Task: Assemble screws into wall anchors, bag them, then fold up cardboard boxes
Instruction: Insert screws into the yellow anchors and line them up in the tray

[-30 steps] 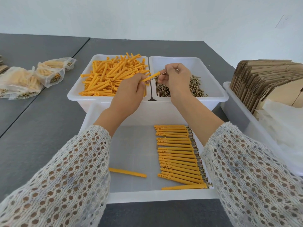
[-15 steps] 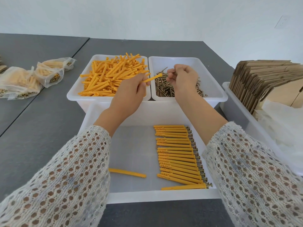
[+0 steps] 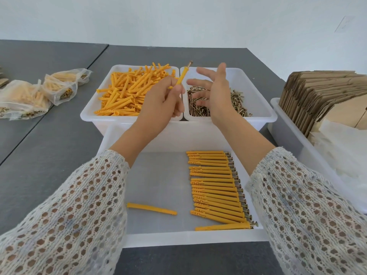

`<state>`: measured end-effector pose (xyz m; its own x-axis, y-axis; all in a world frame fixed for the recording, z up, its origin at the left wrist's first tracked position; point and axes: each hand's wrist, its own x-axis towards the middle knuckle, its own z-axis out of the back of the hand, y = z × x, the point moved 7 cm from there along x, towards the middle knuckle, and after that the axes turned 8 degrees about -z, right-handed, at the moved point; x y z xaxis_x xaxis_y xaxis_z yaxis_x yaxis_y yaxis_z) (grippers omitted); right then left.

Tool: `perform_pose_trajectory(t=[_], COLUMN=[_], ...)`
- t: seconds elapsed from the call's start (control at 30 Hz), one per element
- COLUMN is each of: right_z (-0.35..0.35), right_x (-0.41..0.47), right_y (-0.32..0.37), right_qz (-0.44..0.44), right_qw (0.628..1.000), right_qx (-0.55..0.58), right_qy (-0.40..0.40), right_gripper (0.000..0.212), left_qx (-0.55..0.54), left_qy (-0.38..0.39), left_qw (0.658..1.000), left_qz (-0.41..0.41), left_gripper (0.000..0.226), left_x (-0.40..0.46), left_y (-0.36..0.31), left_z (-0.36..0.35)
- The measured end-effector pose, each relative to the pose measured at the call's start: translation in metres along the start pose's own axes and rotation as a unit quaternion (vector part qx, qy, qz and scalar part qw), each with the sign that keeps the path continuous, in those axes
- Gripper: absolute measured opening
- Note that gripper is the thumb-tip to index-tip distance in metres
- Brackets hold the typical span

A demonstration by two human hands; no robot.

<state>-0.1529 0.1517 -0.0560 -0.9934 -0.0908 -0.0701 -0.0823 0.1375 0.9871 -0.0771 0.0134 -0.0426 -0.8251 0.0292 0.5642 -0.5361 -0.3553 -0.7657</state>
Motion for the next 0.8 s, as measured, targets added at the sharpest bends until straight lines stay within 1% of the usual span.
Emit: perform_pose_trajectory(t=[0.07,0.1,0.13,0.17,0.23,0.27,0.3,0.33,0.43,0.57,0.6,0.67,0.8], right_z=[0.021,0.029,0.034,0.037,0.038,0.038,0.037,0.037,0.034,0.031,0.031,0.031,0.03], right_x=[0.007,0.01,0.012,0.014,0.017,0.018,0.018,0.019,0.02,0.021,0.022,0.022,0.023], right_y=[-0.006,-0.01,-0.013,-0.016,-0.019,-0.021,-0.022,-0.022,-0.023,-0.024,-0.024,-0.024,-0.022], right_qz=[-0.038,-0.06,-0.081,-0.099,-0.129,-0.139,-0.146,-0.149,-0.153,-0.151,-0.15,-0.147,-0.14], right_qw=[0.997,0.993,0.99,0.986,0.981,0.98,0.98,0.981,0.984,0.986,0.986,0.987,0.988], right_qx=[0.023,0.042,0.066,0.088,0.114,0.114,0.108,0.099,0.059,0.025,0.022,0.014,0.002], right_qy=[-0.064,-0.087,-0.1,-0.103,-0.091,-0.085,-0.08,-0.078,-0.071,-0.065,-0.065,-0.066,-0.065], right_gripper=[0.063,0.061,0.058,0.054,0.047,0.045,0.043,0.042,0.041,0.043,0.043,0.04,0.034], left_qx=[-0.083,-0.112,-0.129,-0.128,-0.075,-0.043,-0.016,0.011,0.088,0.163,0.174,0.176,0.157], left_qy=[0.036,0.074,0.128,0.197,0.36,0.43,0.477,0.506,0.537,0.565,0.573,0.582,0.588], left_qw=[0.996,0.99,0.981,0.966,0.912,0.882,0.859,0.847,0.834,0.807,0.799,0.793,0.793], left_qz=[0.014,0.034,0.067,0.111,0.179,0.188,0.182,0.163,0.09,0.055,0.048,0.042,0.018], left_gripper=[0.022,0.023,0.025,0.026,0.028,0.027,0.026,0.024,0.021,0.014,0.015,0.021,0.025], left_x=[0.0,-0.002,-0.007,-0.015,-0.04,-0.052,-0.062,-0.068,-0.078,-0.098,-0.103,-0.11,-0.114], left_y=[-0.01,-0.013,-0.013,-0.01,-0.002,0.002,0.003,0.002,-0.01,-0.015,-0.016,-0.019,-0.03], left_z=[-0.007,-0.014,-0.024,-0.037,-0.061,-0.069,-0.076,-0.081,-0.1,-0.124,-0.129,-0.134,-0.137])
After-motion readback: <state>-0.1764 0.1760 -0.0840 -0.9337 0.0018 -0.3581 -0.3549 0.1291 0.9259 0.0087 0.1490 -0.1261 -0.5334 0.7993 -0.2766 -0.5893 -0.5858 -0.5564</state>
